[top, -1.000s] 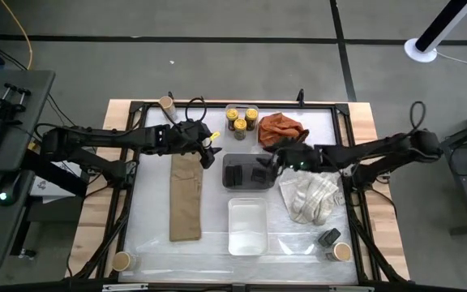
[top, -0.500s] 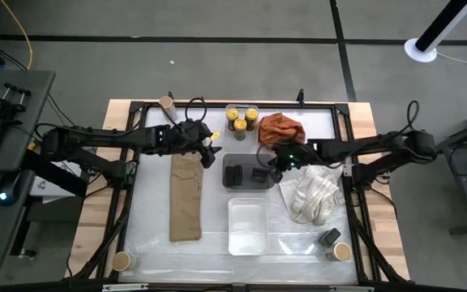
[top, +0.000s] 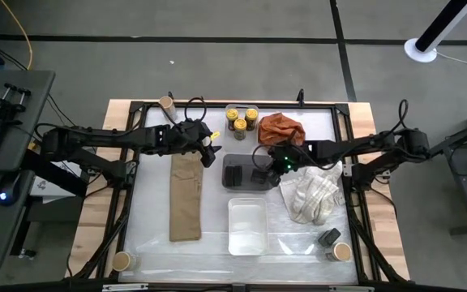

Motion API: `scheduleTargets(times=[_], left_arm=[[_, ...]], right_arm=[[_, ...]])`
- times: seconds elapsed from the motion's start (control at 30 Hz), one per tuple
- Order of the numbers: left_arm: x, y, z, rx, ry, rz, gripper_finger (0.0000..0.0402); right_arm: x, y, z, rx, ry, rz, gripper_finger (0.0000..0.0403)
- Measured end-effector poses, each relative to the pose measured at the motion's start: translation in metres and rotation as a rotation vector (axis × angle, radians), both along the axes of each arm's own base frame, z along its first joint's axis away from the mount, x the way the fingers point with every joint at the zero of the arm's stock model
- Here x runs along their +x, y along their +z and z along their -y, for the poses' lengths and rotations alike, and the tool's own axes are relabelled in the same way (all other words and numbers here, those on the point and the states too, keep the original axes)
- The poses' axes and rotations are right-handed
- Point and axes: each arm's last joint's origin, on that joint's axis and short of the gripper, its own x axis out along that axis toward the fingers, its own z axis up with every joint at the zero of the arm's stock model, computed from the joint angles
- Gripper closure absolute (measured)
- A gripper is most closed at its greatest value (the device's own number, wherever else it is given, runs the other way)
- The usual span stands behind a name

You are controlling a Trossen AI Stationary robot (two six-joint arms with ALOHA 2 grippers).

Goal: Sort spices by type
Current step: Put the top black seasoning can into the black bin

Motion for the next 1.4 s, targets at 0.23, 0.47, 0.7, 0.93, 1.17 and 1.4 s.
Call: scheduleTargets(times=[0.23,0.47,0.7,0.93,1.17,1.4], left_arm=[[0.0,0.0,-0.001,0.013,0.017,-0.002,0.0103],[0.0,0.0,-0.001,0.014,0.018,-0.002,0.0103],[-0.008,-0.01,0.003,0.008,-0.055,-0.156,0.0103],[-0.013,-0.051,0.021,-0.049,-0.115,-0.351,0.0141],[-0.007,-0.098,0.039,-0.173,-0.1,-0.346,0.0264],[0.009,-0.109,0.045,-0.152,-0.192,-0.303,0.0389]], right_arm=[[0.0,-0.001,-0.011,0.028,0.03,-0.011,0.0402],[0.0,0.0,-0.017,0.033,0.063,-0.016,0.0403],[0.011,0.024,-0.015,-0.026,0.127,0.004,0.0403],[0.011,0.032,-0.013,-0.071,0.163,-0.041,0.0403],[0.007,0.028,-0.013,-0.052,0.142,-0.091,0.0403],[0.011,0.023,-0.013,-0.052,0.117,-0.1,0.0403]])
